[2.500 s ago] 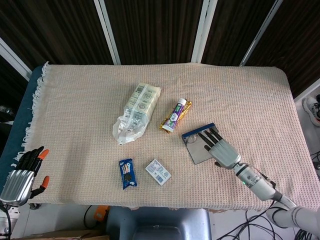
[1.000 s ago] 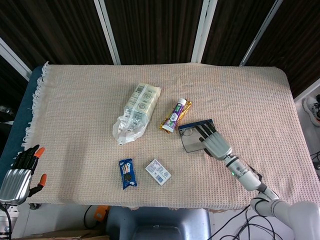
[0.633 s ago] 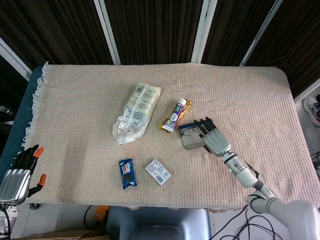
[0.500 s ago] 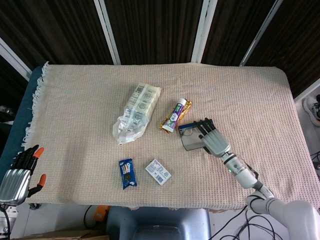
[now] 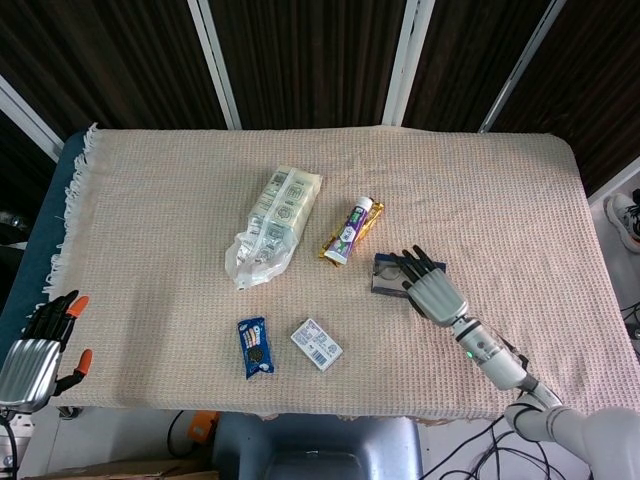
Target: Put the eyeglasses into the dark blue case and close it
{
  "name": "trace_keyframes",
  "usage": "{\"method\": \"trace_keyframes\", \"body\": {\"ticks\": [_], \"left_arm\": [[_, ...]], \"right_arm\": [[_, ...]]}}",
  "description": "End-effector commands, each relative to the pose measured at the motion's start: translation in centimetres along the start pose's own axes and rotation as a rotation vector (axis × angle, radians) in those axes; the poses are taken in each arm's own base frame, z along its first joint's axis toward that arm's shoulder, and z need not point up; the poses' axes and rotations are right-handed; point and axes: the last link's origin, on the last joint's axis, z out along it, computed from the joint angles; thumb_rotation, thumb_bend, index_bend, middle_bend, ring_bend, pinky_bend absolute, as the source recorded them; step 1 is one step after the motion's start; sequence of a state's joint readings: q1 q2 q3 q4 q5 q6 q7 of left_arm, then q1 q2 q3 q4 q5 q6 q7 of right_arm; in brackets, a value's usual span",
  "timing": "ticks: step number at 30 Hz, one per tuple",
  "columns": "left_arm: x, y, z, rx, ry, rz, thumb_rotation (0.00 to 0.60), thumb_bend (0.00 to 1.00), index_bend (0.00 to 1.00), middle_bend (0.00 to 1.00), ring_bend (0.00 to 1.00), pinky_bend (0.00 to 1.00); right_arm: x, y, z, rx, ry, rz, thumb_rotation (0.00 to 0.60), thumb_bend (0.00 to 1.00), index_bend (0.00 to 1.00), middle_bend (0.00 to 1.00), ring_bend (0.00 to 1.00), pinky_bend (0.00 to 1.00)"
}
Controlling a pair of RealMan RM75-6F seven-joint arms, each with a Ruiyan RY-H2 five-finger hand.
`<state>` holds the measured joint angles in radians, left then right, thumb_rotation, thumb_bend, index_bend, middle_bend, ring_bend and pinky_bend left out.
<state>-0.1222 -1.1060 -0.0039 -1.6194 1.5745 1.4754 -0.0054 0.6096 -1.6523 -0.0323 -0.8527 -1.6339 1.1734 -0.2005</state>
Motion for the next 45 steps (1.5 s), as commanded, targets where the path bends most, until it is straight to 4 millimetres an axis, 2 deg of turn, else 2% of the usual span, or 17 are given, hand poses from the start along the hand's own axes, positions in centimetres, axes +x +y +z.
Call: {"method": "trace_keyframes", "body": {"ticks": [1,5,8,17,34,45], "left_arm": [[0.0,0.0,0.0,0.0,0.0,-0.001,0.6,0.43,0.0,0.0,0.0,0.11],[0.0,0.0,0.0,-0.001,-0.005,-0.001,0.6,0.43,0.0,0.0,0.0,0.11],[-0.1,0.1,0.0,-0.003,-0.008,0.002,0.6,0.43,0.0,0.0,0.0,0.11],[-0.2,0.2,0.1,0.002,-0.014,0.005,0.6,0.43,0.0,0.0,0.0,0.11],[-0.6,0.4,0.5,0.005,-0.031,0.018,0.6,0.42,0.0,0.0,0.0,0.11],[-0.7,0.4,0.6,0.013,-0.039,0.022,0.6,0.42,0.0,0.0,0.0,0.11]], "right_arm": [[0.0,-0.1,-2.5,0.028,0.008,-0.001,0.6,0.72,0.71,0.12,0.0,0.11],[0.2,-0.2,-4.9,0.042,0.009,0.035,0.6,0.72,0.71,0.12,0.0,0.11],[0.6,0.0,-5.9,0.036,0.016,0.071,0.6,0.72,0.71,0.12,0.0,0.11],[1.0,0.5,-6.6,0.021,-0.005,0.185,0.6,0.72,0.71,0.12,0.0,0.11],[0.2,3.5,-4.1,-0.099,-0.052,0.304,0.6,0.72,0.71,0.12,0.0,0.11],[-0.6,4.6,-3.7,-0.139,-0.075,0.309,0.6,0.72,0.69,0.12,0.0,0.11]]}}
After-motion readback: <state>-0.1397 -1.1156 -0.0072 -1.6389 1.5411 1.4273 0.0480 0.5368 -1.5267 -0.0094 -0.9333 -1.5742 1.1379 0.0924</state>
